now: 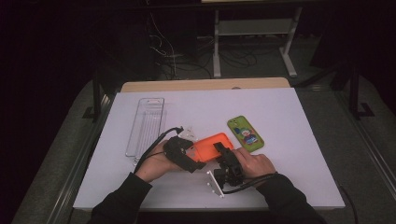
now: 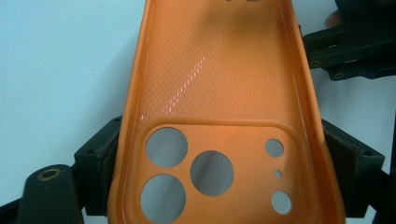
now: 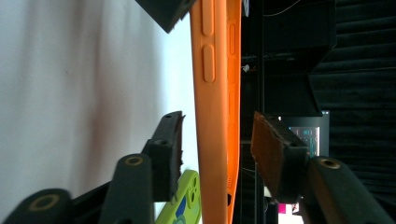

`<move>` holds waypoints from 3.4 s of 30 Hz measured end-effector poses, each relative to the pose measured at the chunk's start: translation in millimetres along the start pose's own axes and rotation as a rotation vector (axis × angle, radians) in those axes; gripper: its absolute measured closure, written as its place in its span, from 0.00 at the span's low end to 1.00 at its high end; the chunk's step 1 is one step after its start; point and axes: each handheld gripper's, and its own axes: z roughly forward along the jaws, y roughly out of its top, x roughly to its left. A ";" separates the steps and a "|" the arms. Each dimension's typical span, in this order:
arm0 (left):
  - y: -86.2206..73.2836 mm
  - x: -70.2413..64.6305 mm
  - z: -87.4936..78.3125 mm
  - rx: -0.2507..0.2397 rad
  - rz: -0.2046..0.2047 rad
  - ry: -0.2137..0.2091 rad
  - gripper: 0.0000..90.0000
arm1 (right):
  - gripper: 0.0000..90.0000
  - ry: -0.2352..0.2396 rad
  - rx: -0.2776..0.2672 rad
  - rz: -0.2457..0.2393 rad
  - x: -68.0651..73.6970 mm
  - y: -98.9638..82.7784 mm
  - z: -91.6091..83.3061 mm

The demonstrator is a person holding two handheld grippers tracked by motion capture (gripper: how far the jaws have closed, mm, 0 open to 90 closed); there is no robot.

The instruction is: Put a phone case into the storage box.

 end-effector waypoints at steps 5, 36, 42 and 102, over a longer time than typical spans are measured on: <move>0.2 -0.2 0.2 0.002 0.002 -0.002 0.18 | 0.67 0.004 -0.006 -0.014 1.0 0.6 -1.0; -2.9 5.0 -5.4 -0.025 -0.013 -0.013 0.07 | 0.87 -0.013 0.001 -0.072 5.5 3.3 0.7; -7.6 10.4 -12.6 -0.023 0.004 -0.025 0.00 | 0.87 -0.016 0.014 -0.054 3.5 -0.5 2.0; -12.2 20.7 -23.9 -0.062 0.038 0.051 0.00 | 0.87 0.326 0.032 0.806 -33.1 -43.1 16.4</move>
